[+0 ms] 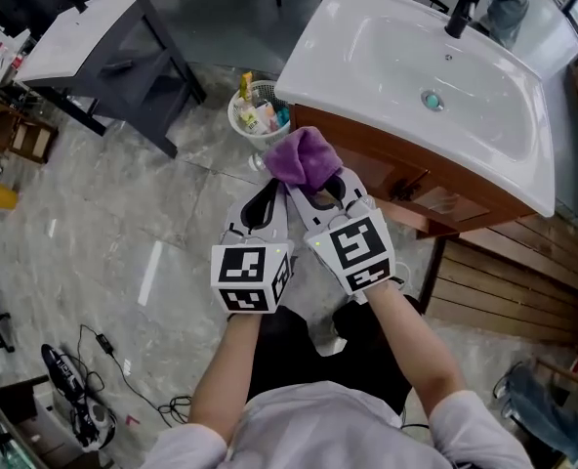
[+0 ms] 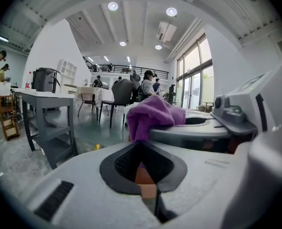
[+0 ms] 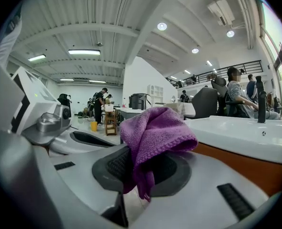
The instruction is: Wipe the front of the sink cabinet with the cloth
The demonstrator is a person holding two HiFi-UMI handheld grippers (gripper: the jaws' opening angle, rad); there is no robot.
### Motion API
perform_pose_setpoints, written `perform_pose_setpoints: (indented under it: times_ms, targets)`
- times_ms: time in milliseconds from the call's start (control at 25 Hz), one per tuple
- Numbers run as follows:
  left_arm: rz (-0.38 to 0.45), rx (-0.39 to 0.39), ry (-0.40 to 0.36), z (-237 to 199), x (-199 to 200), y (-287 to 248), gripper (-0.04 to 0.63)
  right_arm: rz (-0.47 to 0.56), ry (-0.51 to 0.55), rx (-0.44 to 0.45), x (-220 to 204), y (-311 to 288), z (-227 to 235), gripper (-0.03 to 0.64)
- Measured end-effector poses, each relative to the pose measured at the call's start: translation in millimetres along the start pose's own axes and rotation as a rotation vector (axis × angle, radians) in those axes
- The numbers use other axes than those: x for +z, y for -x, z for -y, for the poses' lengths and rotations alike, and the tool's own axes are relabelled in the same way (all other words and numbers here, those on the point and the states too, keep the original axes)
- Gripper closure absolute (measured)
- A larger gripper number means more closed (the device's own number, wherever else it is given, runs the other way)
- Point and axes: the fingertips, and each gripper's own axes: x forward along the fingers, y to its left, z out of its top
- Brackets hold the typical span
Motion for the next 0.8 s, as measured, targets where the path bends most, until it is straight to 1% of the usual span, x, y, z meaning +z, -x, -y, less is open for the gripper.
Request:
perform_pose_setpoints:
  times_ms: [120, 320, 440, 640, 800]
  targets:
    - [0.024, 0.004, -0.024, -10, -13, -22, 0.591, 0.017, 0.018, 0.026, -18, -17, 9, 0.545]
    - [0.054, -0.002, -0.020, -33, -48, -56, 0.591, 0.060, 0.064, 0.075, -56, -51, 19, 0.545]
    - [0.076, -0.025, -0.020, -46, -72, -71, 0.591, 0.097, 0.106, 0.067, -72, -69, 27, 0.545]
    - [0.132, -0.054, -0.031, -56, -102, -83, 0.591, 0.144, 0.195, 0.044, -87, -87, 24, 0.545]
    - [0.166, -0.098, -0.027, -58, -113, -90, 0.591, 0.180, 0.207, 0.003, -95, -91, 28, 0.543]
